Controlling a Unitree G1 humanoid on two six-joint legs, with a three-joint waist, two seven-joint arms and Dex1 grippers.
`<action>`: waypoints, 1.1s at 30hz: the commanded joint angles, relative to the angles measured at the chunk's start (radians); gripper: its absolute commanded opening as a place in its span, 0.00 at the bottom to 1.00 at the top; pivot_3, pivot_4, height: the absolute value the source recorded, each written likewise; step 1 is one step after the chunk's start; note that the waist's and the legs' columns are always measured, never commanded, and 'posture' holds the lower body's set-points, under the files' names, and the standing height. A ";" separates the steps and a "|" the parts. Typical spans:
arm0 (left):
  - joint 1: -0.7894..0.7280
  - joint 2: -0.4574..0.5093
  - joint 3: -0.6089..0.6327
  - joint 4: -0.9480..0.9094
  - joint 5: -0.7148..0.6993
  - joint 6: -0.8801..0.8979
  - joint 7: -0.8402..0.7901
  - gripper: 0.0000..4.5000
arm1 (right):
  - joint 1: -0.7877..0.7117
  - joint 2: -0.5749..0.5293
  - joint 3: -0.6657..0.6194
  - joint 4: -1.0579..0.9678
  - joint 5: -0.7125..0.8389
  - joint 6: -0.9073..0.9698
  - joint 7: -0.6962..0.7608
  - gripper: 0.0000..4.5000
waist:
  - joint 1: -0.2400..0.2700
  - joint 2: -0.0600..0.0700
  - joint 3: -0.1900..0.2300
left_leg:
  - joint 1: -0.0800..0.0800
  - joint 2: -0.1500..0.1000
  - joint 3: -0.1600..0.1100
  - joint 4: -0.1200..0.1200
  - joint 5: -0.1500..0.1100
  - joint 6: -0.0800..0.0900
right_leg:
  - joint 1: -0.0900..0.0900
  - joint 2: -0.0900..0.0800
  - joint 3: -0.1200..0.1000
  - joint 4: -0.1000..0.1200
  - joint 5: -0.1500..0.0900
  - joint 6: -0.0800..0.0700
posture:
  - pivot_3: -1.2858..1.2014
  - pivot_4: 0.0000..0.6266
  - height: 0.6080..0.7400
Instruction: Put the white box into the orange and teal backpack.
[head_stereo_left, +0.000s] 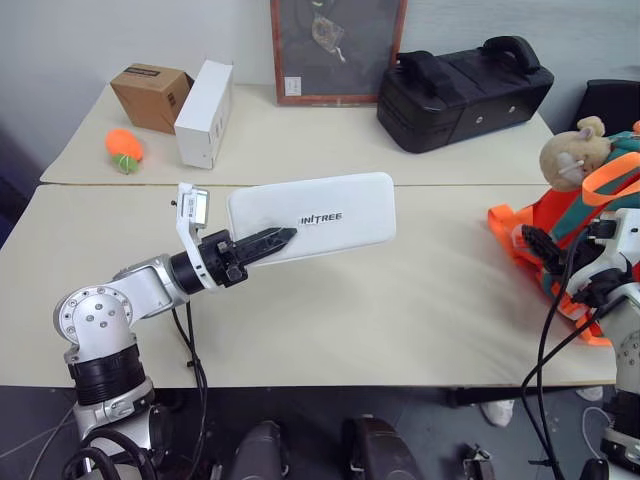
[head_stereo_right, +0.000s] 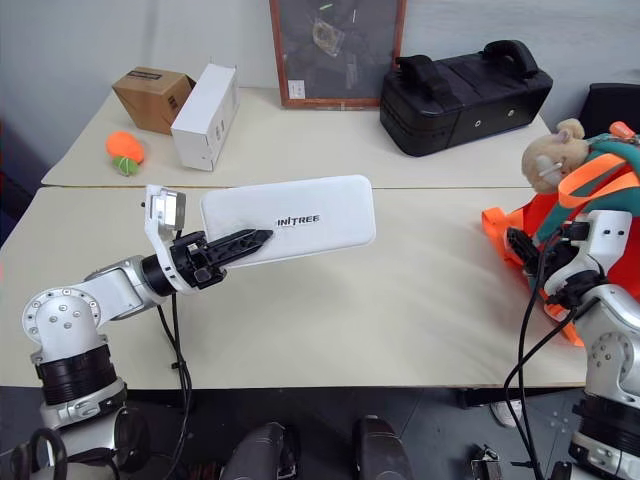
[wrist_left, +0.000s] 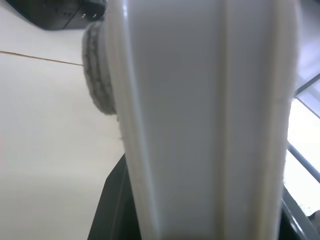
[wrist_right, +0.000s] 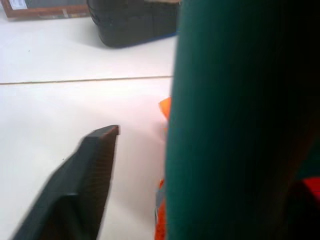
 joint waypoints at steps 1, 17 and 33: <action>0.007 0.032 0.008 -0.052 -0.041 -0.039 0.005 0.30 | 0.003 -0.030 0.006 0.001 0.007 -0.066 0.085 0.41 | 0.000 0.000 0.000 | 0.000 0.000 0.000 0.000 0.000 0.000 | 0.000 0.000 0.000 0.000 0.000 0.000 | 0.52 0.24 1.00; -0.095 0.210 0.042 0.005 -0.079 -0.149 0.036 0.30 | -0.087 -0.283 0.150 -0.297 0.400 0.197 0.634 0.01 | -0.004 0.001 0.002 | 0.000 0.003 0.000 -0.001 0.000 -0.002 | -0.001 0.002 0.000 -0.001 0.000 0.000 | 0.52 0.24 1.00; -0.181 0.280 -0.034 -0.033 -0.149 -0.208 -0.029 0.30 | -0.205 -0.480 0.357 -0.286 0.450 0.253 1.106 0.01 | 0.002 0.000 0.004 | -0.006 0.001 -0.002 0.001 -0.006 0.004 | -0.002 -0.002 -0.002 -0.007 0.000 0.000 | 0.52 0.24 1.00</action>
